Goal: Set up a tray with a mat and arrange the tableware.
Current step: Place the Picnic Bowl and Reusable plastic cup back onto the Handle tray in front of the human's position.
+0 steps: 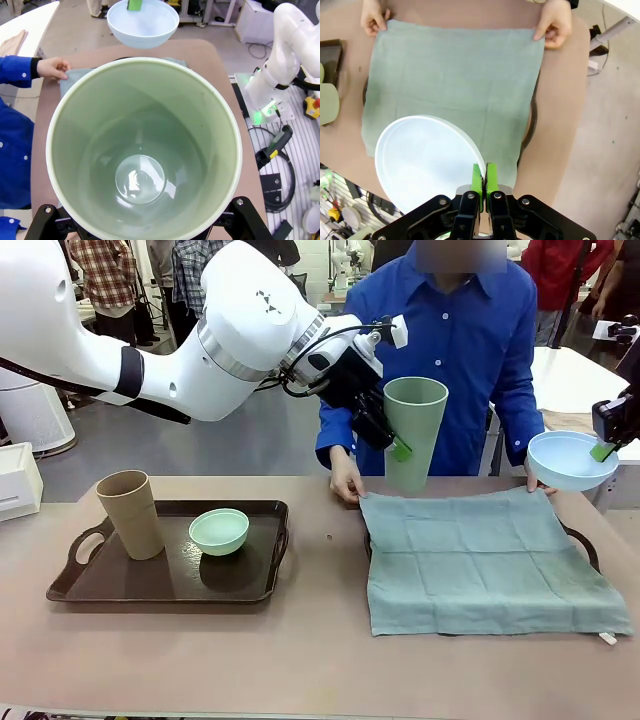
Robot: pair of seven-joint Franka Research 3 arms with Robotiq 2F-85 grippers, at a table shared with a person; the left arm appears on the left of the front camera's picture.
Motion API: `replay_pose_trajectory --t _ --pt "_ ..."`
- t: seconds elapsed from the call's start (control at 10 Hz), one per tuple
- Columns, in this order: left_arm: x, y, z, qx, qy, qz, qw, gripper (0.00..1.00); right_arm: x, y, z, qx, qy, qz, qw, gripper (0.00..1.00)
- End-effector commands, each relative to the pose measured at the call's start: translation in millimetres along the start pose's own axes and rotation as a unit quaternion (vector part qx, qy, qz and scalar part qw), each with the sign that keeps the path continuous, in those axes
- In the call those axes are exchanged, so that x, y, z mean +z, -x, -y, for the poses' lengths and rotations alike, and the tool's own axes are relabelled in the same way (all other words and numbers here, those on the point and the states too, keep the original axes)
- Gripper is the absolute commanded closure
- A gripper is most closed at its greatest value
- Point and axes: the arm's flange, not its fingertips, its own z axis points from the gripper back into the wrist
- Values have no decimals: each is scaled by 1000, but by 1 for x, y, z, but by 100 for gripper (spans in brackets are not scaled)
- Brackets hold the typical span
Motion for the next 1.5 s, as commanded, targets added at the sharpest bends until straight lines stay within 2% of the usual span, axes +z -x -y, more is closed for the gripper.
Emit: replay_pose_trajectory --t 0.0,0.7,0.8,0.9,1.4 --pt "3 -1 -1 -3 -1 5 1000 100 1 0 0 0 3 0 1000 100" --pt "3 -1 -1 -3 -1 5 1000 100 1 0 0 0 3 0 1000 100" --pt "0 0 0 0 0 0 1000 16 1 0 0 0 3 0 1000 100" --pt "-6 7 -8 -14 2 8 1000 16 0 0 0 0 0 0 1000 96" --pt "-58 30 -43 -35 27 7 999 16 -68 -19 13 3 23 -14 1000 96"
